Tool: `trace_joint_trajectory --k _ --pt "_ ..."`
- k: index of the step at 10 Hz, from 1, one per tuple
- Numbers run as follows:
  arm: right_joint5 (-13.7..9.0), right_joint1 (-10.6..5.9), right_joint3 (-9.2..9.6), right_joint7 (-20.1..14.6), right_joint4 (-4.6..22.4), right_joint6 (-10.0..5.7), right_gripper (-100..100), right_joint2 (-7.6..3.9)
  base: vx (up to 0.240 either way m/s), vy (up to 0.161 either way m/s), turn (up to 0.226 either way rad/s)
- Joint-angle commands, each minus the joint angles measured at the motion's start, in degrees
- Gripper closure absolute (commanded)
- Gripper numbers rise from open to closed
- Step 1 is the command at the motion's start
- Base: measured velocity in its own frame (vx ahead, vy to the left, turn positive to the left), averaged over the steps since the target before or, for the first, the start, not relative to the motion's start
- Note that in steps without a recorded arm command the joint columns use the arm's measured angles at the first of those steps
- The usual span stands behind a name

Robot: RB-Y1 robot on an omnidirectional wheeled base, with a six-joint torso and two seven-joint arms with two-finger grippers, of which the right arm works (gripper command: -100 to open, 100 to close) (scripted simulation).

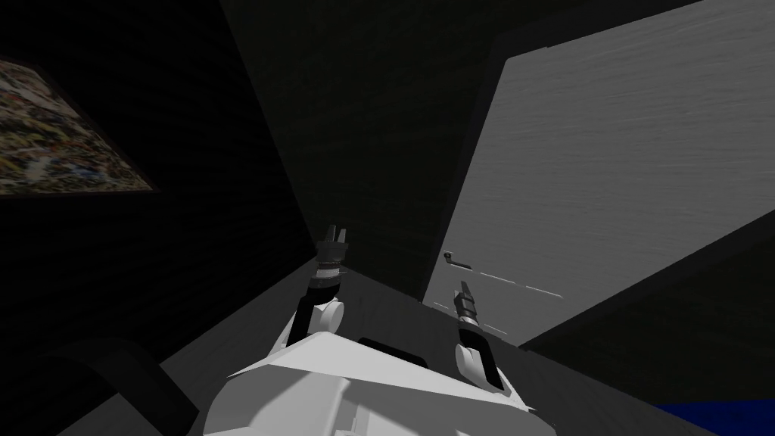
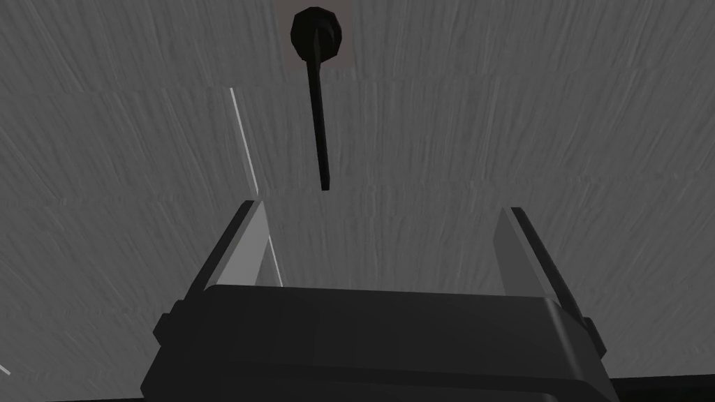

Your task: Pull the door open

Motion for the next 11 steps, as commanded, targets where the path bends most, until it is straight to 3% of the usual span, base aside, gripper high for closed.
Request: trace_joint_trajectory --k 1,9,10,11 --pt "-0.4 -1.07 0.05 -0.1 2.6 -0.56 -100 -0.22 0.049 -0.07 0.068" --pt "-2.1 -5.29 0.28 -0.4 13.0 -2.49 -100 -1.05 0.057 -0.073 0.073" --pt "-1.9 -5.25 0.28 -0.5 12.7 -2.56 -100 -1.0 0.02 -0.032 0.017" --pt "-2.2 -4.83 -0.03 -1.5 13.3 -3.04 -100 -2.01 0.112 0.027 0.122"
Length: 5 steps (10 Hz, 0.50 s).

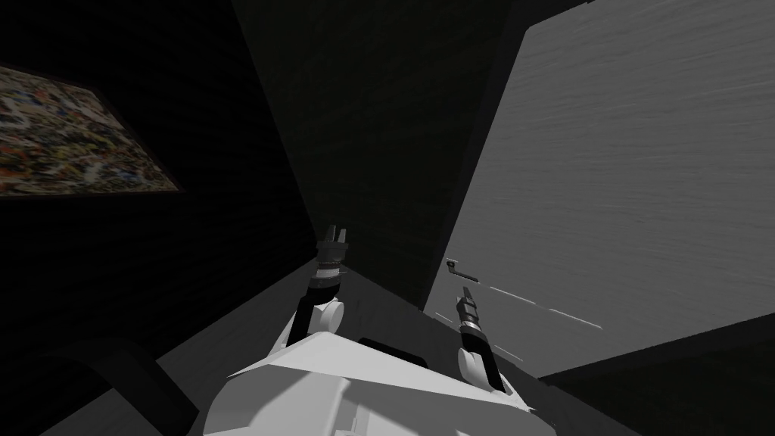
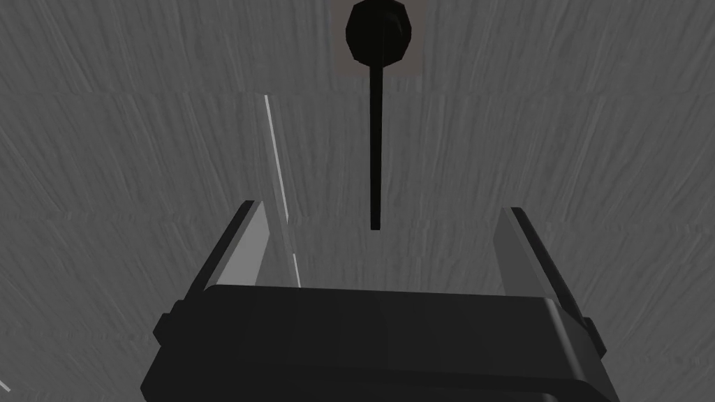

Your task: Pull the door open

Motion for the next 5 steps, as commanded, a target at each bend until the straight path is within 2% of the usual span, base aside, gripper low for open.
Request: trace_joint_trajectory --k 1,5 --pt "-0.2 0.26 -0.25 -1.0 0.5 -0.4 -100 -0.92 0.185 0.001 0.092" --pt "-1.2 2.09 -1.44 -4.5 1.8 -1.76 -100 -4.55 0.183 -0.001 0.134"
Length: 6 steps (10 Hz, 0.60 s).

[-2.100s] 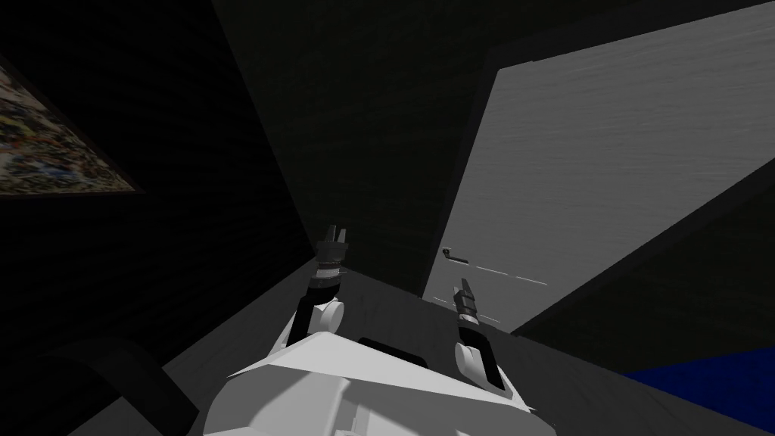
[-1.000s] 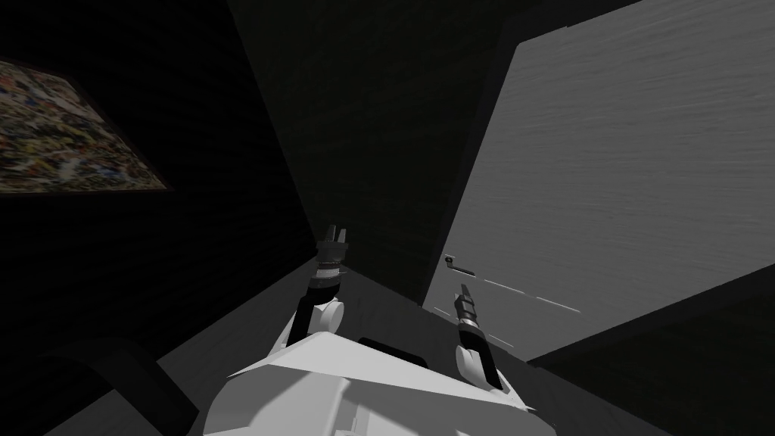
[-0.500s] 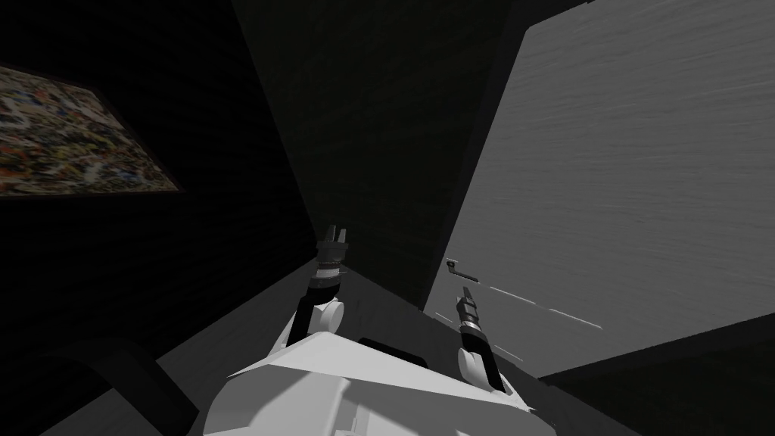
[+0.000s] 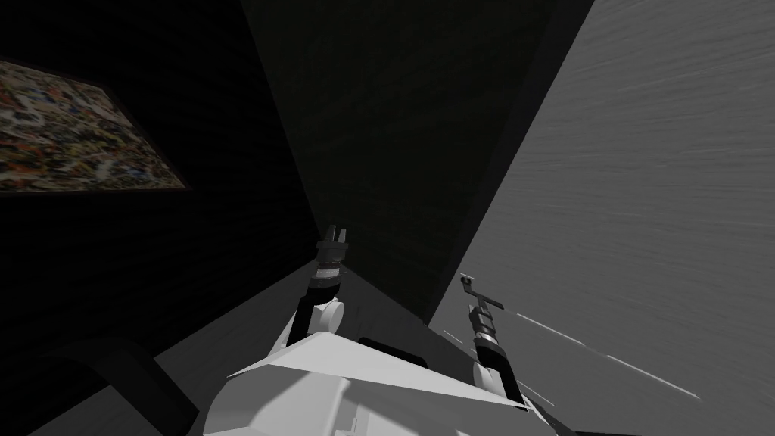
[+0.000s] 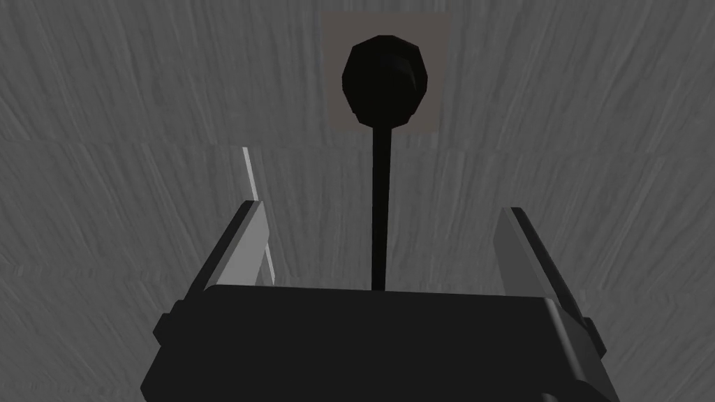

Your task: Pull the door open

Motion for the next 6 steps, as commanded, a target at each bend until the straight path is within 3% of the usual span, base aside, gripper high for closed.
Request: trace_joint_trajectory --k 1,3,4,5,6 --pt "-0.5 1.02 -0.6 -1.3 -0.7 0.18 -100 -1.61 0.216 0.015 0.138" --pt "-0.8 1.61 -0.99 -2.5 -0.3 -0.26 -100 -2.79 0.188 -0.016 0.076" --pt "-0.7 2.01 -0.89 -1.9 -1.3 0.09 -100 -2.38 0.072 -0.018 0.015" --pt "-0.7 2.01 -0.89 -1.9 -1.3 0.09 100 -2.38 -0.007 0.003 -0.011" --pt "-0.7 2.01 -0.89 -1.9 -1.3 0.09 100 -2.38 -0.027 0.006 -0.005"
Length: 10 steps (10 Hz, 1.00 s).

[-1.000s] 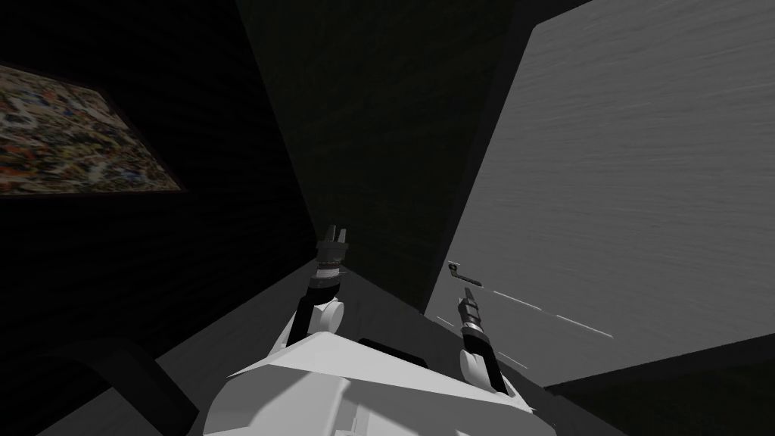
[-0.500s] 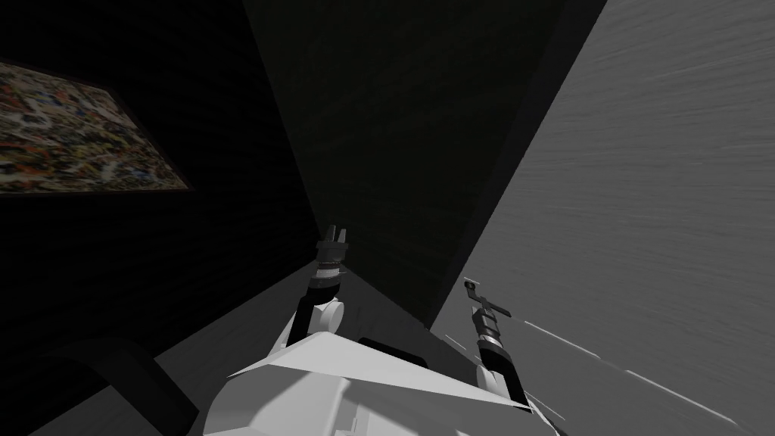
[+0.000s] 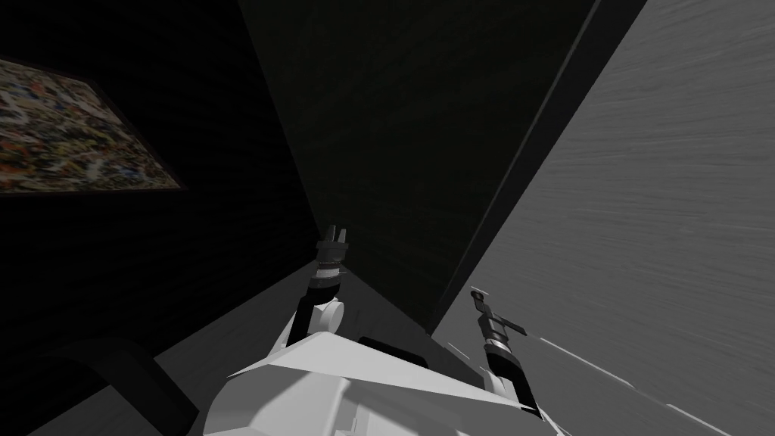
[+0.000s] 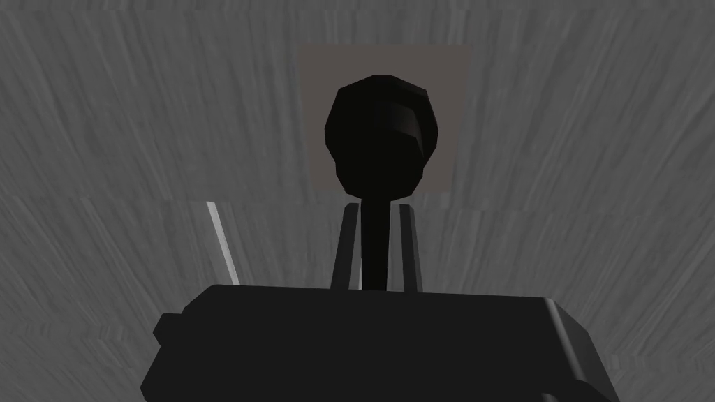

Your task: Pull the door open

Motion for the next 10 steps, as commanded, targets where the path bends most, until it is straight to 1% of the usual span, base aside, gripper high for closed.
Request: trace_joint_trajectory --k 1,4,5,6,8,10 --pt "0.0 0.08 0.02 0.0 0.1 0.06 100 0.05 -0.026 0.007 0.006" --pt "0.0 0.08 0.02 0.0 0.1 0.06 100 0.05 -0.007 0.002 0.0" --pt "0.3 0.38 0.61 -0.5 0.0 -0.04 100 -0.21 -0.098 -0.008 0.076" --pt "0.4 0.49 0.82 -0.8 -0.1 -0.12 100 -0.35 -0.162 -0.034 0.081" --pt "1.0 1.0 1.9 -1.9 -0.3 -0.57 100 -1.03 -0.198 -0.035 0.102" --pt "1.8 1.77 3.5 -3.7 -0.7 -1.24 100 -2.03 -0.236 -0.028 0.129"
